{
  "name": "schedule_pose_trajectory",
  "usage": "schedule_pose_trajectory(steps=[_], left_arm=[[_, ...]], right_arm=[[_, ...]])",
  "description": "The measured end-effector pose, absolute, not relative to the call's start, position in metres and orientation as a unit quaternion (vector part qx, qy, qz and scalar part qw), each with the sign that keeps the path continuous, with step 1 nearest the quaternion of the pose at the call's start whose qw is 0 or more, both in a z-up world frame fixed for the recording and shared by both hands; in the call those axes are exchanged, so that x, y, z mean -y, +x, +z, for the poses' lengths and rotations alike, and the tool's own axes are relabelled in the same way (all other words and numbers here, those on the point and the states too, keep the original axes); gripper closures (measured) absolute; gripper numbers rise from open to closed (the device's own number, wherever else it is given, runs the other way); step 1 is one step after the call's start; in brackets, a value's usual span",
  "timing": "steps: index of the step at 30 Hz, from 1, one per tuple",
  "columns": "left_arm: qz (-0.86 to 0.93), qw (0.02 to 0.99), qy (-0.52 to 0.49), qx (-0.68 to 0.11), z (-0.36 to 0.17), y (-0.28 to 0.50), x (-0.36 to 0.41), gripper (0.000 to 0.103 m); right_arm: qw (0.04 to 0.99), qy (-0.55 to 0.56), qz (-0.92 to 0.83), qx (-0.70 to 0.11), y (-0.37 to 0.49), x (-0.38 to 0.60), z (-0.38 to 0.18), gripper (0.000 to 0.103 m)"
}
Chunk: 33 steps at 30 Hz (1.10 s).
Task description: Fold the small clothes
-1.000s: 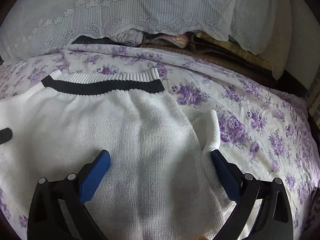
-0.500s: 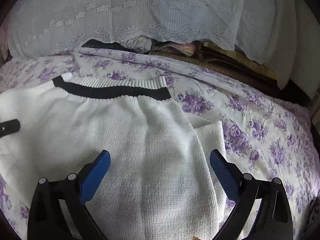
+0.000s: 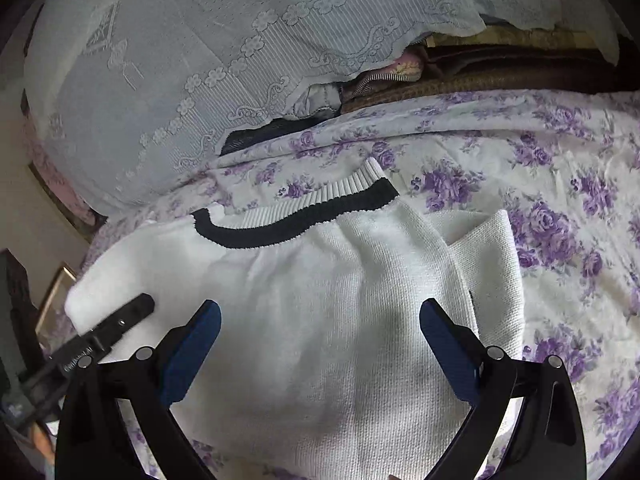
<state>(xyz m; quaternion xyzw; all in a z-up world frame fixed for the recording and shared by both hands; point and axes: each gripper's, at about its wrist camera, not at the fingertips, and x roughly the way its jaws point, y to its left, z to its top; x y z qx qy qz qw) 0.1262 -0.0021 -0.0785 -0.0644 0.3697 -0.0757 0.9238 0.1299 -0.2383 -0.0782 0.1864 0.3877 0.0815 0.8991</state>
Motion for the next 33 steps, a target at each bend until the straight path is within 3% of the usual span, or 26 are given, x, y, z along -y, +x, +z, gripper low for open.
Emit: schedule_pose_trajectory(steps=[14, 22, 33], left_arm=[[-0.147, 0.927, 0.003, -0.346, -0.067, 0.104, 0.090, 0.082], [-0.168, 0.917, 0.030, -0.361, -0.090, 0.092, 0.129, 0.083], [-0.177, 0.916, 0.052, -0.357, -0.074, 0.089, 0.149, 0.083]], right_arm=[[0.818, 0.379, 0.222, -0.372, 0.131, 0.269, -0.068, 0.003], [0.733, 0.483, 0.273, -0.393, 0.151, 0.276, -0.114, 0.003], [0.701, 0.495, 0.372, -0.355, 0.172, 0.288, -0.097, 0.003]])
